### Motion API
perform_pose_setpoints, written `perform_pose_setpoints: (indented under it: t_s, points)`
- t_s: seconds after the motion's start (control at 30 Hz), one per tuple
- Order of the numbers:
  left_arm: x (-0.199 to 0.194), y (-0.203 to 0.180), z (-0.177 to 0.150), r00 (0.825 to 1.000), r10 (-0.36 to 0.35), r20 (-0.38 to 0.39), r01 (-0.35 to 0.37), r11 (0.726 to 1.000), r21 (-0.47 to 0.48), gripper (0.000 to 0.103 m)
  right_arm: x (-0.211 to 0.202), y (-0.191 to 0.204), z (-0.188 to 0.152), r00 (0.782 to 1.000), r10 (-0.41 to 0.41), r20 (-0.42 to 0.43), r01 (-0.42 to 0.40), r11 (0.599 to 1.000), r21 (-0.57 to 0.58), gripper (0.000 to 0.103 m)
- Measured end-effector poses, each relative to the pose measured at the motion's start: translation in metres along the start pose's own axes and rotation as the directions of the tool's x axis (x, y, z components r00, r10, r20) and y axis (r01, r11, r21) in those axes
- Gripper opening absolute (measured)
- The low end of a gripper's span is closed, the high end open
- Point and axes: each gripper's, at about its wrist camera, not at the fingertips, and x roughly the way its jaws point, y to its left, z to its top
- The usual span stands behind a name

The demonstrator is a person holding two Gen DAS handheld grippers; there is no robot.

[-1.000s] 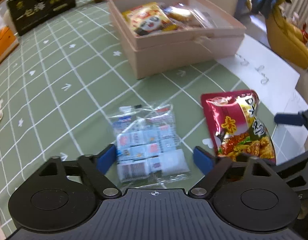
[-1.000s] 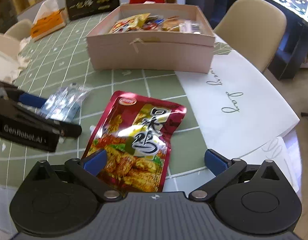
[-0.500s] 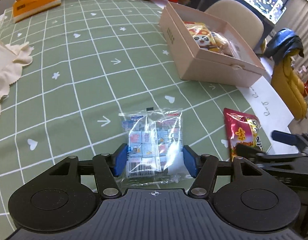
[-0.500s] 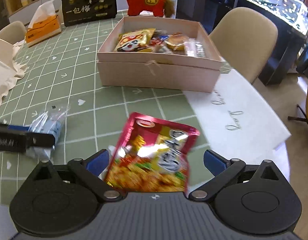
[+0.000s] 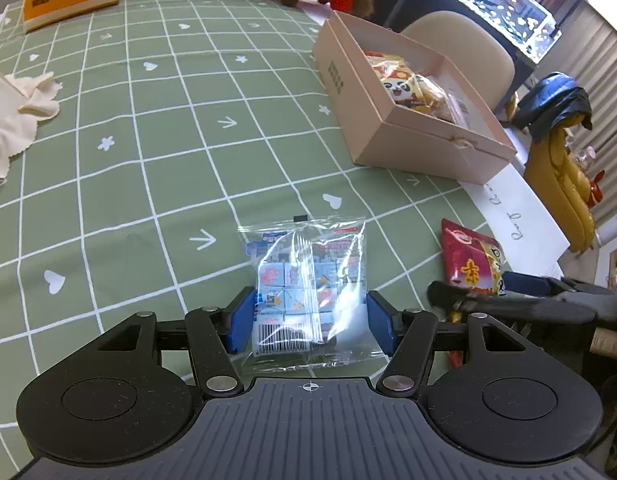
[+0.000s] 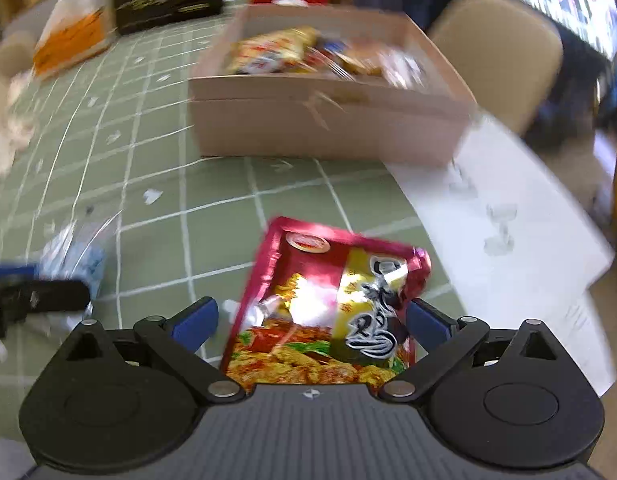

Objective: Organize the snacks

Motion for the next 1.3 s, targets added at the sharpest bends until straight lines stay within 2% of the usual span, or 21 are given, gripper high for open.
perform_pose_setpoints:
  t_s: [0.2,0.47,0.5,0.53,0.6,0.63,0.77,0.8,0.83,0.97,1.0,1.03,1.13,1.23,1.3]
  points:
    - [0.001,-0.001,-0.001,1.000,0.000,0.002,0.000,1.000,0.005,0.065,0.003,0.002,0.006,0.999,-0.009,-0.042,0.008,0.999,-0.037,0.103]
    - [0.001,-0.003,-0.001,1.000,0.005,-0.007,-0.005,1.000,0.019,0.065,-0.007,0.012,0.004,0.998,0.012,-0.068,-0.018,0.996,-0.087,0.088]
    - [0.001,-0.003,-0.002,1.000,0.004,-0.007,-0.004,1.000,0.019,0.065,-0.010,0.012,0.004,0.998,0.012,-0.064,-0.018,0.996,-0.088,0.083]
    - [0.001,-0.003,-0.002,1.000,0.003,-0.007,-0.003,1.000,0.019,0.065,-0.015,0.012,0.005,0.998,0.014,-0.057,-0.019,0.996,-0.091,0.073]
    - [0.001,-0.003,-0.002,1.000,0.002,-0.007,-0.001,1.000,0.018,0.065,-0.025,0.012,0.006,0.998,0.034,-0.055,-0.039,0.994,-0.101,0.062]
    - [0.001,-0.003,-0.002,1.000,0.002,-0.006,-0.002,1.000,0.018,0.065,-0.031,0.012,0.006,0.998,0.040,-0.043,-0.044,0.994,-0.102,0.050]
    - [0.001,-0.002,-0.003,1.000,0.001,0.001,-0.001,1.000,0.016,0.065,-0.052,0.008,0.009,0.997,0.077,-0.017,-0.078,0.991,-0.108,0.033]
    - [0.001,-0.002,-0.004,1.000,0.001,0.003,-0.001,1.000,0.015,0.065,-0.054,0.008,0.010,0.997,0.077,-0.017,-0.078,0.991,-0.111,0.022]
    - [0.001,-0.002,-0.004,1.000,0.002,0.004,-0.002,1.000,0.015,0.065,-0.055,0.007,0.010,0.997,0.071,-0.018,-0.073,0.991,-0.115,0.022]
    - [0.000,-0.003,-0.005,1.000,0.002,0.004,-0.003,1.000,0.017,0.065,-0.050,0.000,0.005,0.999,0.020,-0.035,-0.023,0.995,-0.102,0.025]
    - [0.000,-0.003,-0.005,1.000,0.002,0.002,-0.002,1.000,0.017,0.065,-0.050,0.000,0.003,0.999,0.010,-0.039,-0.014,0.995,-0.095,0.032]
    - [0.000,-0.003,-0.005,1.000,0.001,0.002,-0.001,1.000,0.018,0.065,-0.049,0.000,0.000,0.999,0.009,-0.040,-0.013,0.996,-0.094,0.044]
    - [-0.001,-0.003,-0.006,1.000,0.000,0.003,0.000,1.000,0.020,0.065,-0.050,0.009,-0.005,0.999,0.020,-0.027,-0.022,0.995,-0.100,0.066]
    - [-0.001,-0.004,-0.006,1.000,0.003,0.005,-0.003,1.000,0.026,0.065,-0.043,0.023,-0.006,0.999,0.036,-0.028,-0.039,0.994,-0.102,0.076]
    - [0.000,-0.004,-0.006,1.000,0.005,0.005,-0.005,1.000,0.030,0.065,-0.032,0.032,-0.006,0.998,0.046,-0.048,-0.051,0.992,-0.112,0.079]
